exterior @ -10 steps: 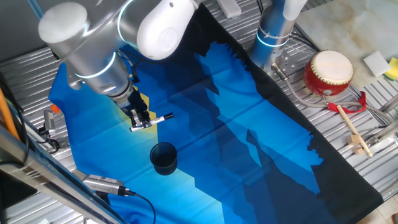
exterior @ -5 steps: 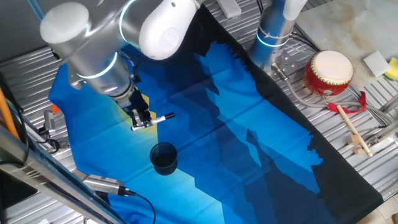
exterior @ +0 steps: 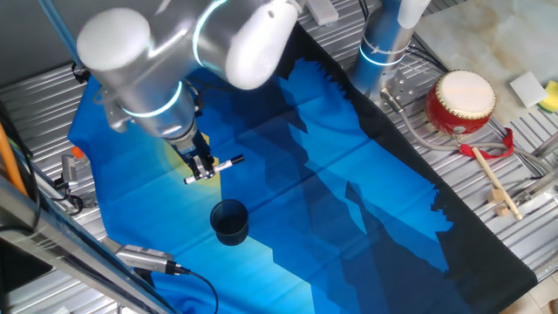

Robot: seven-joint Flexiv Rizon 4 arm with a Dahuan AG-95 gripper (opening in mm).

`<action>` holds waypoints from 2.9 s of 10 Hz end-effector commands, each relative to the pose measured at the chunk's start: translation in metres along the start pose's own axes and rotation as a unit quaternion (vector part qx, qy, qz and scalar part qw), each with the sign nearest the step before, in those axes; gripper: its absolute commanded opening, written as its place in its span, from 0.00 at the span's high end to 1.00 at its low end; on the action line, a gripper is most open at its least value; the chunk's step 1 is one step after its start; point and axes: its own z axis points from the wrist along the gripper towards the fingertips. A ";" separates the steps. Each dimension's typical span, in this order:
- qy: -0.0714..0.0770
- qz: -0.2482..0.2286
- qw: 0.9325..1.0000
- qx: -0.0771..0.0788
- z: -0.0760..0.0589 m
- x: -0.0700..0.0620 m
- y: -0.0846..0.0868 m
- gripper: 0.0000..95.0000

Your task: Put the pen into the pen holder

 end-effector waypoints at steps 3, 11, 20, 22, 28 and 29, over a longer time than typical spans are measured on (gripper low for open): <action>-0.013 0.004 1.000 -0.011 0.010 0.000 0.016 1.00; 0.021 0.071 0.995 -0.059 0.036 0.005 0.056 1.00; 0.023 -0.031 0.999 0.025 0.047 0.004 0.054 1.00; 0.029 -0.076 0.995 0.052 0.047 0.004 0.054 1.00; 0.033 -0.063 0.997 0.013 0.055 0.012 0.081 1.00; 0.038 -0.054 0.998 0.012 0.063 0.017 0.089 1.00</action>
